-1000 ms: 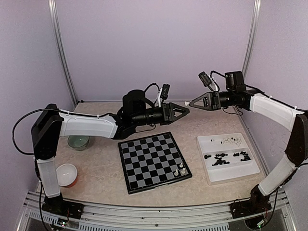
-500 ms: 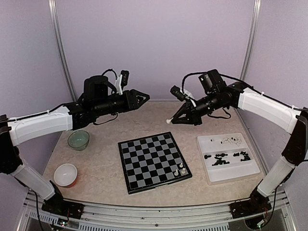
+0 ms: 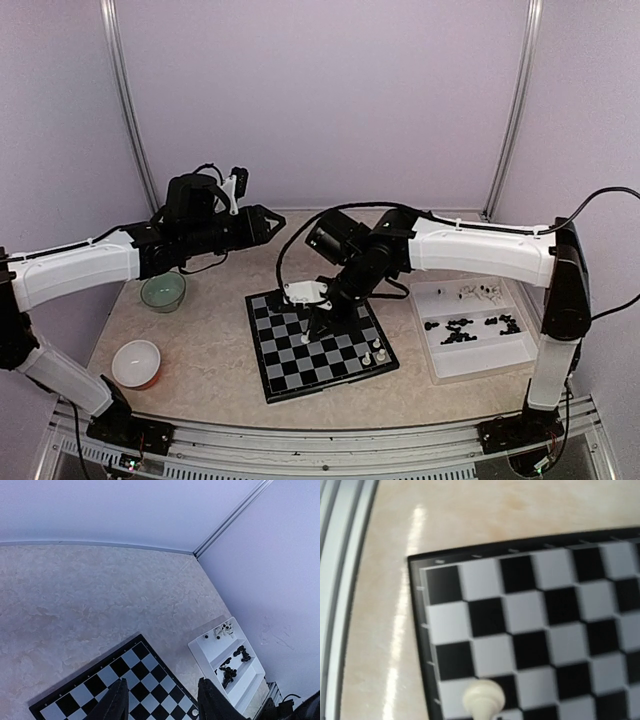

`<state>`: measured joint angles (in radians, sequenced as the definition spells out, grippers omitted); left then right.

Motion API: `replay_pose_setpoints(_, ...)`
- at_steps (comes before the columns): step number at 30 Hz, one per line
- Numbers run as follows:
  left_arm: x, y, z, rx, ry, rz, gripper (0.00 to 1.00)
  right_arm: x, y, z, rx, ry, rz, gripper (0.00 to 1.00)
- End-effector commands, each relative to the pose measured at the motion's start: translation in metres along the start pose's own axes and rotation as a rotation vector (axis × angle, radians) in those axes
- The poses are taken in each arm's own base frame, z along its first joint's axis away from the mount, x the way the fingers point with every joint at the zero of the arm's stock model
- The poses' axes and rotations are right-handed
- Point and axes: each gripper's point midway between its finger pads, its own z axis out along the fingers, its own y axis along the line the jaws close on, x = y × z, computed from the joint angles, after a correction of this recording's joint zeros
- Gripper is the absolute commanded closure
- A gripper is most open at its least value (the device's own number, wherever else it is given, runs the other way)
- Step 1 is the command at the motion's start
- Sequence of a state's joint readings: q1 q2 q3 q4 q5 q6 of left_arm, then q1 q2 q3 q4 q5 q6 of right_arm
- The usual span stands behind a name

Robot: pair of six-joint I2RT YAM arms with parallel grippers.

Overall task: Set up the chess pieces on the board
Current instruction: Place the rook at a1.

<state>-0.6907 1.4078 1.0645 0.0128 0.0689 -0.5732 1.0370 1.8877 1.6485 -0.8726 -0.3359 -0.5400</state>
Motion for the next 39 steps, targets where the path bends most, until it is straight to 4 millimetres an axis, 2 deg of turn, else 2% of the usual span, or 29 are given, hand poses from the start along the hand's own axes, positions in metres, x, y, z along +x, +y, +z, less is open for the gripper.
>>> replay_pose_setpoints(1,-0.002,0.005,-0.012,-0.028,-0.012,0.035,0.52,0.0,0.012,0.023,-0.026,0.1,-0.063,0.96)
replay_pose_setpoints(7,-0.001,0.015,-0.021,-0.056,-0.012,0.047,0.52,-0.016,0.031,0.058,-0.075,0.142,-0.109,0.96)
replay_pose_setpoints(13,0.001,0.019,-0.029,-0.059,-0.007,0.054,0.52,-0.022,0.048,0.093,-0.087,0.2,-0.163,0.96)
replay_pose_setpoints(16,0.002,0.021,-0.032,-0.066,-0.005,0.056,0.51,-0.023,0.051,0.103,-0.085,0.212,-0.169,0.96)
replay_pose_setpoints(23,0.0,0.023,-0.036,-0.058,-0.02,0.052,0.51,-0.018,0.046,0.114,-0.05,0.237,-0.167,0.96)
replay_pose_setpoints(39,0.008,0.025,-0.028,-0.035,0.003,0.041,0.51,-0.015,0.036,0.127,-0.016,0.258,-0.159,0.91)
